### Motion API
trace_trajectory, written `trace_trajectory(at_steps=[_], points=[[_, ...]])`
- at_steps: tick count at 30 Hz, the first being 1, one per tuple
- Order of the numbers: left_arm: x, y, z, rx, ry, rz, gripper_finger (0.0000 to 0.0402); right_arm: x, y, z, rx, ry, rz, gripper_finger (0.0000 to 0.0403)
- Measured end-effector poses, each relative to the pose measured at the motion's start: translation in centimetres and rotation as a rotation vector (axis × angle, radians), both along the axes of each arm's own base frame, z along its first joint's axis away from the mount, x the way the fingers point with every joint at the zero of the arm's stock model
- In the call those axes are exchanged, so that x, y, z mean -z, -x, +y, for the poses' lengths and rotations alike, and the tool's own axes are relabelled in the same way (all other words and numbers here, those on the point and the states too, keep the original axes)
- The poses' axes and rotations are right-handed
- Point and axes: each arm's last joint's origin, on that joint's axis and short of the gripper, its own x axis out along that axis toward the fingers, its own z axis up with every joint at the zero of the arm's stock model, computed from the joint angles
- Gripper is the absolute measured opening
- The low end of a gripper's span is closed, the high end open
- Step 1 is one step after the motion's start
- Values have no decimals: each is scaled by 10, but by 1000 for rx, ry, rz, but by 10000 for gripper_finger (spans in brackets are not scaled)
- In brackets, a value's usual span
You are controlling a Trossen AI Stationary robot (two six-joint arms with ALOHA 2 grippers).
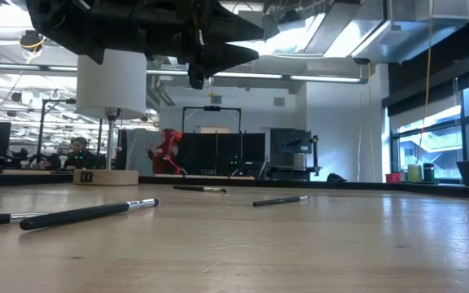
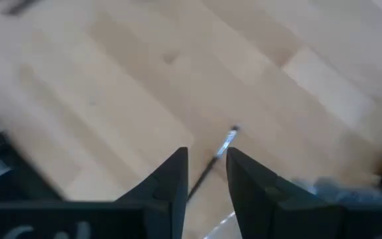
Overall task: Put items in baskets/containers
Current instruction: Put the eyeshadow brush into the transparent organizer
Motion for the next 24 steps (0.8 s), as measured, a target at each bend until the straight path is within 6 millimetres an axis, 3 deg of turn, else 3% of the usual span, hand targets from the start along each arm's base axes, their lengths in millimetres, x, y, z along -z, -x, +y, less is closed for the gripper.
trace_trajectory(at_steps=[11, 18, 24], points=[[7, 0, -1, 49, -2, 75, 185, 61, -61, -38, -24, -61, 385, 112], [15, 1, 7, 25, 5, 157, 185, 101, -81, -47, -108, -272, 526, 159], [16, 1, 7, 25, 3, 164, 185, 144, -85, -46, -203, -409, 565, 193]])
